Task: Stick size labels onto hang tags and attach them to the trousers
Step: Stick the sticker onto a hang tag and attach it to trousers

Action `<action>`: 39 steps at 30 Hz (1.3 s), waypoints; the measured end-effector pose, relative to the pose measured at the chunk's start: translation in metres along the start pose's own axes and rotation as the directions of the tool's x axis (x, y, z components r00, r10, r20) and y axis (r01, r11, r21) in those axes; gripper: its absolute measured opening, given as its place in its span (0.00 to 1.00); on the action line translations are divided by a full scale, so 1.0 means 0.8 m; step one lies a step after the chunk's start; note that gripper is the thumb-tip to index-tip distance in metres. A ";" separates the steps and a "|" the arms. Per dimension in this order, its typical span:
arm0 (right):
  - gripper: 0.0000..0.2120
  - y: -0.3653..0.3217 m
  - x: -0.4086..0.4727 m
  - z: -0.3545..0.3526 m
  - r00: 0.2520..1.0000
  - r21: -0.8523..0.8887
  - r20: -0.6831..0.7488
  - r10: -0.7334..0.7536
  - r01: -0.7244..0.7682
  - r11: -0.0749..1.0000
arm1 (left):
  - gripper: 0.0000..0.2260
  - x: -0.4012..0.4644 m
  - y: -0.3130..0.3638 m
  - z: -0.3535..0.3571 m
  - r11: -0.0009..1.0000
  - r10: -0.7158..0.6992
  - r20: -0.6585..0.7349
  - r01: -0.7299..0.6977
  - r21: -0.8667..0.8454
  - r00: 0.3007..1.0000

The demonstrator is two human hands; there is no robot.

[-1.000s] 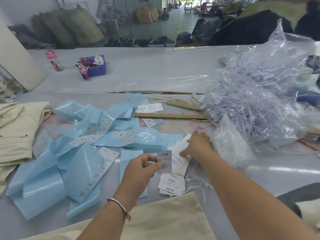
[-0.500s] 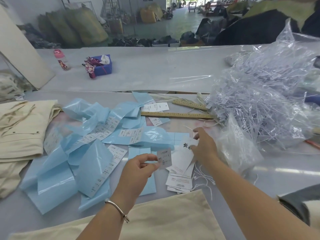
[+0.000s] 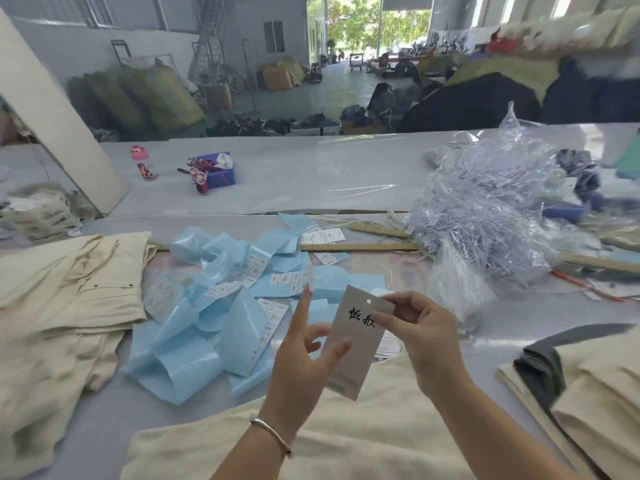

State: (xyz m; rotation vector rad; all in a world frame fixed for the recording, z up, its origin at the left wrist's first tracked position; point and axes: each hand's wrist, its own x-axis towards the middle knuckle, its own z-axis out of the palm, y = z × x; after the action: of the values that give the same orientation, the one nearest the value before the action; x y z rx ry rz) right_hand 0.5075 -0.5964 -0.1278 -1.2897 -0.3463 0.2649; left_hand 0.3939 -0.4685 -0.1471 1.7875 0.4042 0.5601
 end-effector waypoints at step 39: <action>0.11 -0.038 -0.289 0.018 0.970 0.097 0.170 0.174 -0.192 0.977 | 0.41 -0.222 0.059 -0.046 0.898 0.014 0.263 0.104 -0.428 0.965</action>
State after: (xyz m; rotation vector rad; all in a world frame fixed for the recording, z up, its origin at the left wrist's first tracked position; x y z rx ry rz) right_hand 0.2895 -0.6799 -0.1189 -1.1925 -0.3445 0.5411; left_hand 0.2262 -0.5479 -0.1227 1.3841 0.1208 0.3408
